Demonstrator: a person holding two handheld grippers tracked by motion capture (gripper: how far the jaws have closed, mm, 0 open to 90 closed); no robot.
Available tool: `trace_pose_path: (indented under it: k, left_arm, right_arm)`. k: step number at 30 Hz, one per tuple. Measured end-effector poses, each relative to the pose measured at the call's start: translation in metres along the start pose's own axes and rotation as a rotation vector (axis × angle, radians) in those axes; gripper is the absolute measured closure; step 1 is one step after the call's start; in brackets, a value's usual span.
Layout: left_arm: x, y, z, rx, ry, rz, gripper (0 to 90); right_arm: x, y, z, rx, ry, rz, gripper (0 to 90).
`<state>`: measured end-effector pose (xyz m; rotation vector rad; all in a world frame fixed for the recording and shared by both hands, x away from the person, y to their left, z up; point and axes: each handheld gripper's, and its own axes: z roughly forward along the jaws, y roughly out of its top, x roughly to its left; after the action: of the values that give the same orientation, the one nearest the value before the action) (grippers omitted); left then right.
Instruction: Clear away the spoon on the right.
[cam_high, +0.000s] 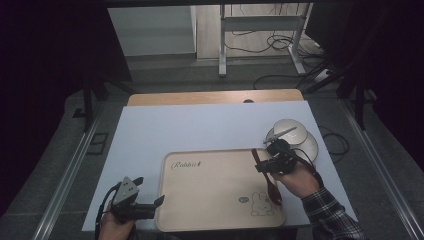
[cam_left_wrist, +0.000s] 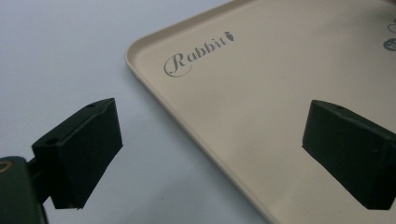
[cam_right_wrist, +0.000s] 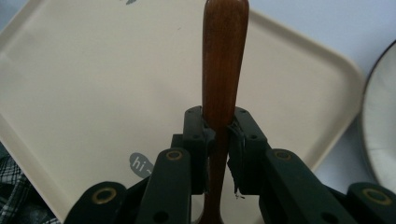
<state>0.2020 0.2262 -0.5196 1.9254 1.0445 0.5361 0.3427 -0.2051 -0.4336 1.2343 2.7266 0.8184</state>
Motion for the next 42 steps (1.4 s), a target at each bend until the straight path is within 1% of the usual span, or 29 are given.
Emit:
trace_pose_path:
  k: [2, 5, 12, 15, 19, 24, 25, 26, 28, 31, 36, 37, 38, 39, 42]
  left_arm:
    - [0.0, 0.0, 0.0, 0.0, 0.001, 0.002, 4.6]
    - [0.0, 0.0, 0.0, 0.001, 0.001, 0.003, 4.5]
    - [0.0, 0.0, 0.0, 0.0, 0.0, 0.004, 4.6]
    - [0.0, 0.0, 0.0, 0.0, -0.001, 0.004, 4.6]
    - [0.0, 0.0, 0.0, 0.0, 0.0, 0.005, 4.6]
    - [0.0, 0.0, 0.0, 0.001, -0.001, 0.005, 4.6]
    - [0.0, 0.0, 0.0, 0.0, -0.001, 0.005, 4.6]
    - [0.0, 0.0, 0.0, 0.0, -0.001, 0.005, 4.6]
    - [0.0, 0.0, 0.0, 0.001, -0.001, 0.006, 4.6]
    - [-0.001, 0.0, 0.0, 0.002, -0.001, 0.007, 4.6]
    - [-0.001, 0.0, 0.0, 0.002, -0.001, 0.011, 4.6]
    - [-0.001, 0.0, 0.0, 0.002, -0.001, 0.012, 4.6]
    - [-0.001, 0.0, 0.0, 0.002, -0.001, 0.011, 4.6]
    - [-0.001, 0.0, 0.0, 0.002, -0.001, 0.011, 4.6]
    - [-0.001, 0.0, 0.0, 0.002, -0.001, 0.012, 4.6]
  right_arm:
    - [0.002, -0.002, 0.006, 0.011, 0.004, 0.002, 78.5]
    - [0.003, -0.006, 0.016, 0.022, -0.003, 0.005, 78.5]
    - [-0.001, -0.012, 0.034, 0.029, 0.003, 0.034, 78.2]
    - [-0.005, -0.015, 0.041, 0.019, 0.009, 0.058, 77.8]
    - [-0.01, -0.019, 0.048, 0.006, 0.0, 0.075, 77.2]
    - [-0.011, -0.024, 0.056, 0.002, -0.022, 0.064, 76.1]
    - [-0.011, -0.025, 0.058, 0.002, -0.03, 0.055, 74.0]
    - [-0.011, -0.025, 0.058, 0.002, -0.03, 0.055, 74.0]
    - [-0.012, -0.026, 0.058, -0.004, -0.032, 0.047, 70.1]
    - [-0.012, -0.027, 0.054, -0.026, -0.031, 0.036, 65.0]
    - [-0.011, -0.029, 0.043, -0.088, -0.044, 0.015, 57.2]
    - [-0.011, -0.029, 0.042, -0.094, -0.039, 0.01, 57.1]
    - [-0.008, -0.03, 0.041, -0.108, -0.033, -0.007, 59.3]
    - [-0.008, -0.03, 0.041, -0.108, -0.033, -0.007, 59.3]
    - [-0.003, -0.031, 0.042, -0.113, -0.034, -0.063, 67.2]
